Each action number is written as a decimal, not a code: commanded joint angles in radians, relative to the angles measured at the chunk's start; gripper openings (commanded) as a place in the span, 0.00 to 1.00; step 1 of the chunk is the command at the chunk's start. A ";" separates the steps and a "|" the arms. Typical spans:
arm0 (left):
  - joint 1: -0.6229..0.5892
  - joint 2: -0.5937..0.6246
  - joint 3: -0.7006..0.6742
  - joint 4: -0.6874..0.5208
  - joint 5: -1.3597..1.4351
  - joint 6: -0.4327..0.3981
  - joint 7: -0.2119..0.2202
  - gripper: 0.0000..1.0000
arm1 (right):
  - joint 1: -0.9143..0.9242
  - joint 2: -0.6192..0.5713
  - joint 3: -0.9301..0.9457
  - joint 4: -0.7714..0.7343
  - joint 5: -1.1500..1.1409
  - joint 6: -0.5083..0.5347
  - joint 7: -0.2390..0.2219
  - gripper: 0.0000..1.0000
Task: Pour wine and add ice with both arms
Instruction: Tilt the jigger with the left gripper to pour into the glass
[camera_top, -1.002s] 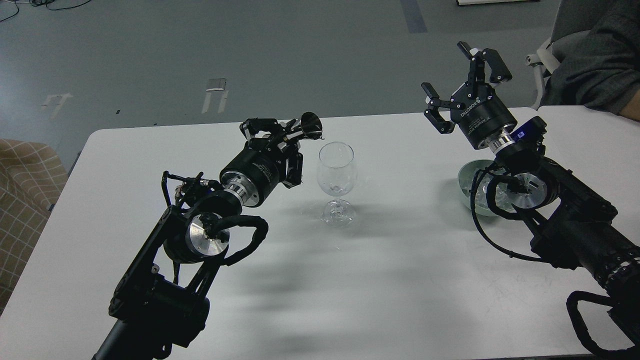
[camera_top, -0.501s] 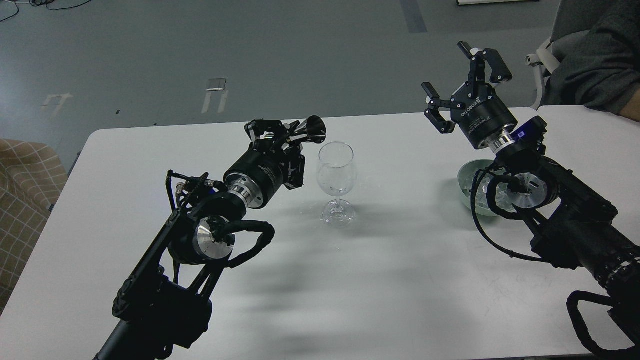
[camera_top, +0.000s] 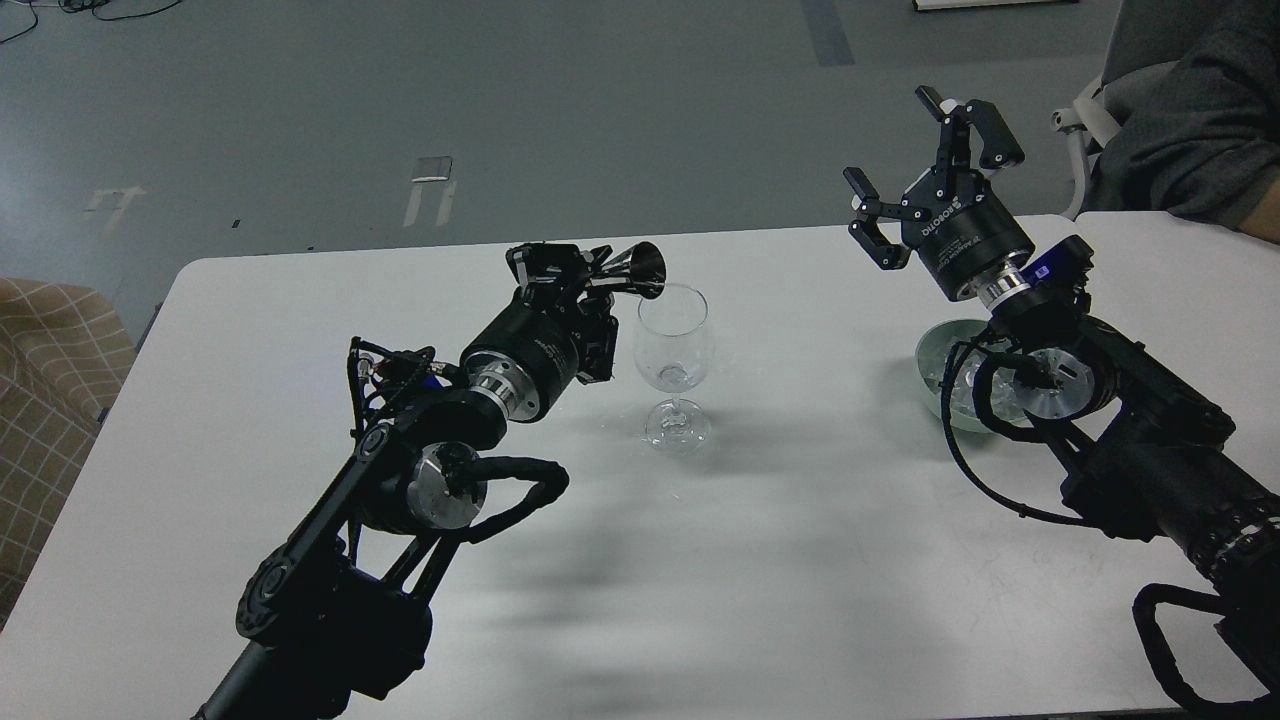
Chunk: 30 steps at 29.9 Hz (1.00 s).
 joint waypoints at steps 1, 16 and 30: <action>-0.005 0.000 0.002 0.000 0.012 0.000 -0.014 0.00 | 0.001 -0.001 0.000 0.000 0.000 0.000 0.000 1.00; -0.008 0.000 0.011 0.000 0.079 -0.002 -0.034 0.00 | 0.001 0.000 0.000 0.000 0.000 0.000 0.000 1.00; -0.005 0.000 0.028 0.000 0.136 -0.003 -0.063 0.00 | 0.001 0.000 0.000 0.000 0.000 0.000 0.000 1.00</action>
